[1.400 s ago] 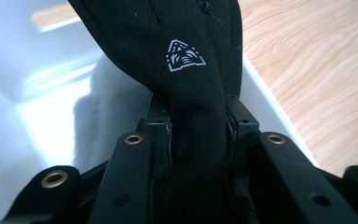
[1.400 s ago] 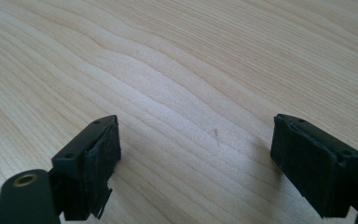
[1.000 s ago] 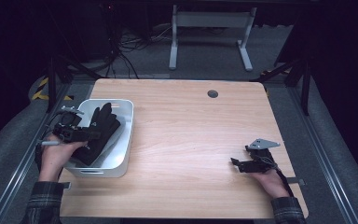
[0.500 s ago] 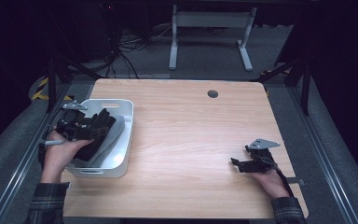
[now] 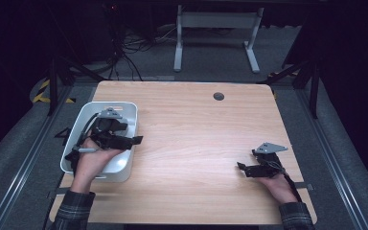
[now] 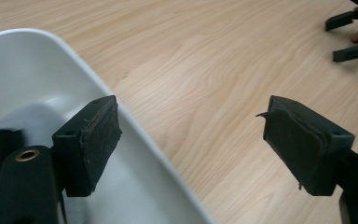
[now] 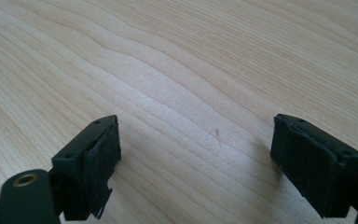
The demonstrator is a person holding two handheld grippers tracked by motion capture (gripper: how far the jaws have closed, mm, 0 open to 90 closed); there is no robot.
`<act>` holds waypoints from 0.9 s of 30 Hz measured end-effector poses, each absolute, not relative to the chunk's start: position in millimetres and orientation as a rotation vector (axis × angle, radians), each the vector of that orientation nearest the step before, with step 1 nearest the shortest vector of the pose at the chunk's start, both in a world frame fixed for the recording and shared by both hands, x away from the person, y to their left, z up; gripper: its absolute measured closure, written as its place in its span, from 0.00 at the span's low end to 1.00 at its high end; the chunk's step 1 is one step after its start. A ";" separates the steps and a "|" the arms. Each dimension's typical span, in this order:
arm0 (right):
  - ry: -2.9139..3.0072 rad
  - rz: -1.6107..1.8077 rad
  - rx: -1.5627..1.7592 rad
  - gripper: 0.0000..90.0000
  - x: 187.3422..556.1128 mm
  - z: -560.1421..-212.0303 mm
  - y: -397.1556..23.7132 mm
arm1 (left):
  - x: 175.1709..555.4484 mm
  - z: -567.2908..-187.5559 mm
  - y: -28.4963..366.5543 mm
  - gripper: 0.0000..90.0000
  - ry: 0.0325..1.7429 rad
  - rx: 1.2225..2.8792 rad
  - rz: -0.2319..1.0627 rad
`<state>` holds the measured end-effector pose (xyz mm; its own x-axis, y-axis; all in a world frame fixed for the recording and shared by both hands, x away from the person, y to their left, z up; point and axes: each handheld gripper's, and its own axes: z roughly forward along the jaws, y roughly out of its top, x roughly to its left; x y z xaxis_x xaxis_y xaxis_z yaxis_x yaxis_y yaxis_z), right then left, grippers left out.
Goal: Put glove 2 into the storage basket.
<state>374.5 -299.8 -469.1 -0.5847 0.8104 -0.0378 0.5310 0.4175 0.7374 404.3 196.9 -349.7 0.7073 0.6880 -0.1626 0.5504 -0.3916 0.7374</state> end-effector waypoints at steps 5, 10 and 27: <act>2.288 0.982 1.146 0.18 374.6 -469.1 -299.8 | 401.1 -356.0 169.6 0.22 0.884 2.117 0.192; 2.288 0.982 1.147 0.18 374.5 -469.1 -299.7 | 398.5 -364.8 145.0 0.22 0.831 2.138 0.168; 2.296 0.984 1.138 0.18 374.4 -469.1 -299.4 | 384.7 -401.0 81.1 0.22 0.722 2.182 0.123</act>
<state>374.4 -299.4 -469.1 -0.5918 0.8052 -0.0380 0.5278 0.4227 0.7367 384.7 81.1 -401.0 0.8311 0.5359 -0.1488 0.4561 -0.5034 0.7339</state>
